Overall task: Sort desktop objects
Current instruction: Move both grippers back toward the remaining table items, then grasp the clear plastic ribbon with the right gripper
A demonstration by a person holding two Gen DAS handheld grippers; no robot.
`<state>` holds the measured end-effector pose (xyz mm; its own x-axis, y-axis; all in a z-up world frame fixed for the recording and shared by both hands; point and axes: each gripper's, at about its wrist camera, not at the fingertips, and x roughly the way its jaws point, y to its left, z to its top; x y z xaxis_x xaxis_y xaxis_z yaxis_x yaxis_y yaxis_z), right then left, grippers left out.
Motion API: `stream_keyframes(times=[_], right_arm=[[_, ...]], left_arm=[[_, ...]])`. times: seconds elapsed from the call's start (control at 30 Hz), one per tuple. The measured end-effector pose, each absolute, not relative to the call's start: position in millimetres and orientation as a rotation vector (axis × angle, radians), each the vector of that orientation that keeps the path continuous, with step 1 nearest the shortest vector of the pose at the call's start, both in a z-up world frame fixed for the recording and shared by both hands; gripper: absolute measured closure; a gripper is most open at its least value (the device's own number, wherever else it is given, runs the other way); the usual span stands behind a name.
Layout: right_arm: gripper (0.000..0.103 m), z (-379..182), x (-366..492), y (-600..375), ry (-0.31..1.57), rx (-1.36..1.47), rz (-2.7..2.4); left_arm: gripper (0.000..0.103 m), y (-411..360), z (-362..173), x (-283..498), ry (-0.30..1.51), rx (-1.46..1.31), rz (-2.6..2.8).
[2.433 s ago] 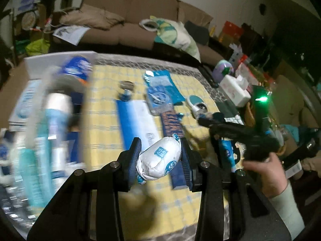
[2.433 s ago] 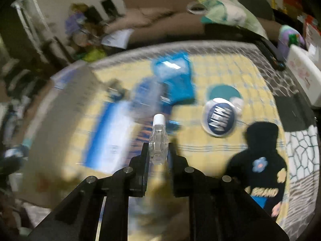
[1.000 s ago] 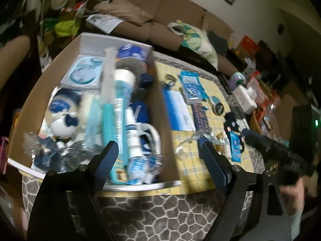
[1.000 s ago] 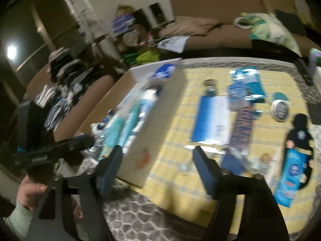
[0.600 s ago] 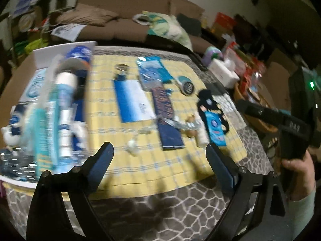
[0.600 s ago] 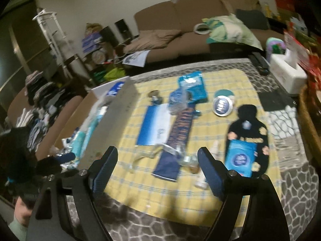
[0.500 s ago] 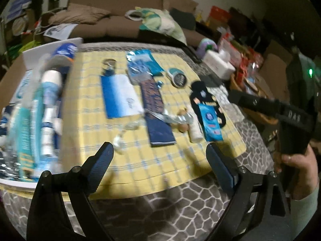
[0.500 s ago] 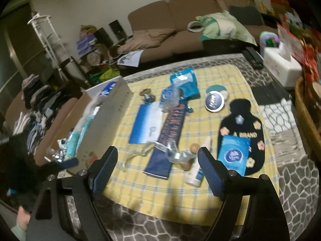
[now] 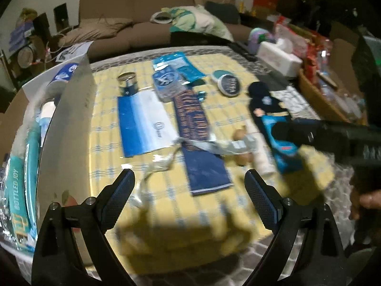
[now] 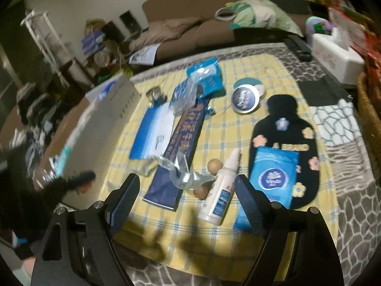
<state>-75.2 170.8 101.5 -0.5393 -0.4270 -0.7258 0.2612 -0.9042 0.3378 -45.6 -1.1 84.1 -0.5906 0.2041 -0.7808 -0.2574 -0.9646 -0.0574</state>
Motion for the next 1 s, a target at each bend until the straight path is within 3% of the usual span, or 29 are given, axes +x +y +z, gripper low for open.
stream_keyframes(times=[0.23,0.3,0.37,0.47,0.5,0.57,0.8,1.0], right_arm=[[0.021,64,-104,132,0.040,1.322,-2.409],[0.035,54,-109,125,0.105,1.341,-2.400],[0.058,51,-111,122,0.152,1.319,-2.410],[0.084,43,-115,119,0.146,1.366,-2.364],[0.088,40,-115,119,0.139,1.366,-2.364],[0.091,44,-114,122,0.101,1.345,-2.372],[0.091,85,-108,161,-0.371,1.138,-2.329],[0.091,124,-100,171,-0.494,0.978,-2.322]], left_arm=[[0.010,-24,57,-63,-0.015,-1.358,2.561],[0.010,-28,51,-64,-0.031,-1.397,2.540],[0.010,-31,49,-65,-0.069,-1.407,2.520],[0.010,-29,49,-67,-0.063,-1.403,2.522],[0.010,-29,49,-67,-0.059,-1.402,2.525],[0.010,-29,47,-70,-0.058,-1.399,2.535],[0.010,-27,35,-81,-0.004,-1.418,2.570],[0.010,-33,33,-83,-0.124,-1.435,2.555]])
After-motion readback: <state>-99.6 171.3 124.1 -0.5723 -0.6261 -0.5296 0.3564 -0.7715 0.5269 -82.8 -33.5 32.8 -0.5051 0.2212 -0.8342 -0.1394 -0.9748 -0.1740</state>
